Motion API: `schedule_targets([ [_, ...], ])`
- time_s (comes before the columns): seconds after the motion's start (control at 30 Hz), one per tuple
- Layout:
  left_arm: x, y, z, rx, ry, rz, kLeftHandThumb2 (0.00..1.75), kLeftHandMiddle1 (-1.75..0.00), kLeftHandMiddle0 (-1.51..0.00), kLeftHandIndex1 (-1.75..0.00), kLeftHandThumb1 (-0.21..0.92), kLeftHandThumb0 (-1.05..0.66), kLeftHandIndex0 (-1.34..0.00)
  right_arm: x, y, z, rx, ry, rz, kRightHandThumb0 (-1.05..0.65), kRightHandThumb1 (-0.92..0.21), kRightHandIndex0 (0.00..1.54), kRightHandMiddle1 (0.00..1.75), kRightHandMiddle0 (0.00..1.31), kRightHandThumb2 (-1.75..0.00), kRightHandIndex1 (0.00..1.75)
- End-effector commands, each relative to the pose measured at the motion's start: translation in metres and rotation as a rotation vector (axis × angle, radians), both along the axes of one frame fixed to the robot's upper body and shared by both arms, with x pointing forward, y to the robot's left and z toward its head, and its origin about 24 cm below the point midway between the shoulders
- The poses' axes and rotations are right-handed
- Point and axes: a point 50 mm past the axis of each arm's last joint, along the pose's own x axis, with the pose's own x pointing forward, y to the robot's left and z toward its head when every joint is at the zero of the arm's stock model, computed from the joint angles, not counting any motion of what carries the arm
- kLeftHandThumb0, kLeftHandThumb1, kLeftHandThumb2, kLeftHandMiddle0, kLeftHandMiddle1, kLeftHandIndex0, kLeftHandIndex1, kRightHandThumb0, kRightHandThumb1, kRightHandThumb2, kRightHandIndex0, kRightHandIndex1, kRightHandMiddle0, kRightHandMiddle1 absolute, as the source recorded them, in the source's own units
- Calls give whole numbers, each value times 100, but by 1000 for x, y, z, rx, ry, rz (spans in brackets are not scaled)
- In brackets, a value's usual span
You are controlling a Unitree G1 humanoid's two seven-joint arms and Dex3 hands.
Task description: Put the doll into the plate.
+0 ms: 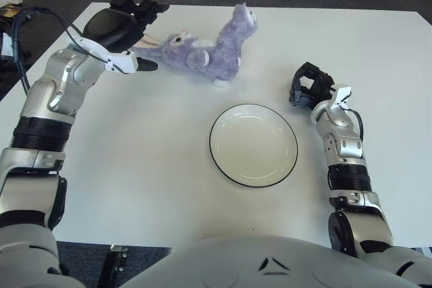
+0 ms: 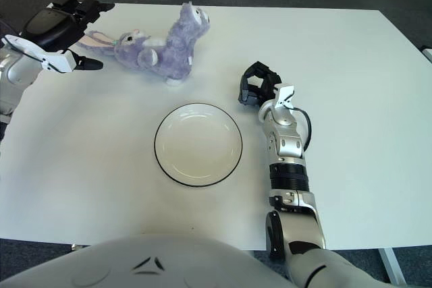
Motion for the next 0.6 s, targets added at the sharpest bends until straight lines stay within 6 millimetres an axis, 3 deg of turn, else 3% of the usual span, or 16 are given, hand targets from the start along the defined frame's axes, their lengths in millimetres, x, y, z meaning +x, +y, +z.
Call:
schedule_targets([
  [0.0,5,1,4,44,38,-6,68,-172,-100,-77,55,-103,0,-4,0,-16,0,76,-6,-53,-20,131,175,71,-146,175],
  [0.1,7,0,4,39,57,-18,67,-174,-115,-81,54,-102,0,-4,0,-16,-2,77,-6,-54,-20,131,175,71,-146,175],
  [0.23,9,-1,4,31,72,-35,71,-174,-122,-83,50,-97,0,-4,0,-16,-3,79,-6,-54,-20,131,175,72,-147,175],
  [0.4,17,-3,-2,10,106,-56,83,-175,-123,-85,41,-87,0,-4,-1,-16,-2,77,-5,-54,-20,131,175,72,-147,175],
  [0.57,27,-5,-9,11,114,-43,86,-175,-117,-86,40,-86,0,-3,-1,-17,-2,76,-4,-54,-19,131,175,72,-147,175],
])
